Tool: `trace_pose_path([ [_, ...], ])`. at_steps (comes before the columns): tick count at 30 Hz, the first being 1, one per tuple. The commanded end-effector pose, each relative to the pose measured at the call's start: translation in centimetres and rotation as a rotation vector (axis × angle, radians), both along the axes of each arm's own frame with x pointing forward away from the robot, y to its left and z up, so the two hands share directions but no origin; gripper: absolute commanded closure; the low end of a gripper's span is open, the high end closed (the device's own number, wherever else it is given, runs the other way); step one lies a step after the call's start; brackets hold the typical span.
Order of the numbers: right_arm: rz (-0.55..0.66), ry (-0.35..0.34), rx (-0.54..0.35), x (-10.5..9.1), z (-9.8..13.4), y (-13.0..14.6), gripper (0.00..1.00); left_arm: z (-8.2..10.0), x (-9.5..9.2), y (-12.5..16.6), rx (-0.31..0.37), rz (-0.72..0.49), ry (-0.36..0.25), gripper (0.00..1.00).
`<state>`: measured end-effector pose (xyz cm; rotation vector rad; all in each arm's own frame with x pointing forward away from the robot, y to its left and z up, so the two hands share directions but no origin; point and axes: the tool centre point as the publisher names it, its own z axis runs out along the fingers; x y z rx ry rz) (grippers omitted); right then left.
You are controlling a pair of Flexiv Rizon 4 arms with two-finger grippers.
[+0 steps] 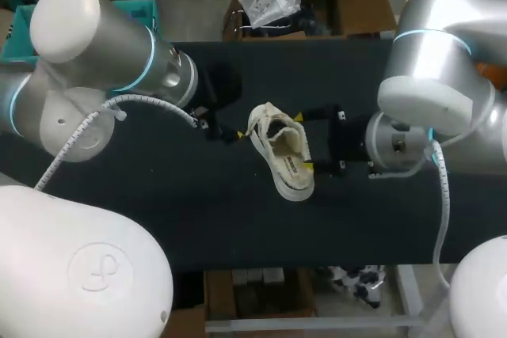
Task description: Open the shoe tongue, take the insole out of the shoe, put the insole back into the shoe, and pack the shoe into the shoebox
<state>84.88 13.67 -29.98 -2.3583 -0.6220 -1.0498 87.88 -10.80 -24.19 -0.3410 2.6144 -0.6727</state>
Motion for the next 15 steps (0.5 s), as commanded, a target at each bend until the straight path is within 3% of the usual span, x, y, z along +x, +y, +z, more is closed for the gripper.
trace_pose_path([
  [1, 0.283, 0.067, 0.222, 0.2, 0.2, -0.8, 0.00, -0.3, -0.2, -0.7, 0.019, 0.007, 0.020, 0.00],
  [11, 0.394, 0.042, 0.308, 0.2, 0.5, -4.9, 0.00, -1.4, -0.9, -1.7, 0.021, 0.072, 0.086, 0.00],
  [15, 0.417, 0.039, 0.337, 0.0, 0.6, -5.6, 0.00, -1.5, -1.0, -1.8, 0.053, 0.097, 0.064, 0.00],
])
